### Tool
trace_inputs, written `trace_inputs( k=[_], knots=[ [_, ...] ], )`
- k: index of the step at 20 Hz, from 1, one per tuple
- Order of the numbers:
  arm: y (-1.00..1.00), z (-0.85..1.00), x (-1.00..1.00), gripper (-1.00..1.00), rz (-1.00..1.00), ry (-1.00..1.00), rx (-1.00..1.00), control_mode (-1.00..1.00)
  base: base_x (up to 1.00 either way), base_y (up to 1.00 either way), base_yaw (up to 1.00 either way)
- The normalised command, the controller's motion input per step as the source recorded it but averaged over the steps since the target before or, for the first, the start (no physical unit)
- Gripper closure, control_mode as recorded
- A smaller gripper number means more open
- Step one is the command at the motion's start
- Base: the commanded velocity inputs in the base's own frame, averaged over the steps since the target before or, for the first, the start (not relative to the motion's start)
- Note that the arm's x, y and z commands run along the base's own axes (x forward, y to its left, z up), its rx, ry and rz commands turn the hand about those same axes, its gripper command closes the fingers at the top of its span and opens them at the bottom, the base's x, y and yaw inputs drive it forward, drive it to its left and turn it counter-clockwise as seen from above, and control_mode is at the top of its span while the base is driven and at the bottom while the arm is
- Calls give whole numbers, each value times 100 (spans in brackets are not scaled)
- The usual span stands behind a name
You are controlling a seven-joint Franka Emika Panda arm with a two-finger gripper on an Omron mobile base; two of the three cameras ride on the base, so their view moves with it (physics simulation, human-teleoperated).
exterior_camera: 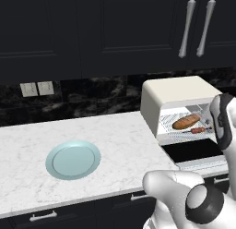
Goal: Pick up the kebab skewer and baguette bread, and place them inside the toaster oven. Close the toaster oven door and start by setting the timer.
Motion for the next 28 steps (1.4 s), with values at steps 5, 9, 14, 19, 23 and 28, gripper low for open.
trace_inputs(
  k=[5,9,14,19,23,28],
  knots=[
    [2,0,-20,-100,50,-39,-12,-100,0,0,0],
    [0,0,-11,-100,36,-42,-14,-100,0,0,0],
    [0,-2,-3,-100,7,-19,-14,-100,0,0,0],
    [0,-18,-1,-100,-5,-9,-17,-100,0,0,0],
    [0,-23,0,-100,-10,-10,-14,-100,0,0,0],
    [0,-20,2,-100,-18,-8,-11,-100,0,0,0]
  ],
)
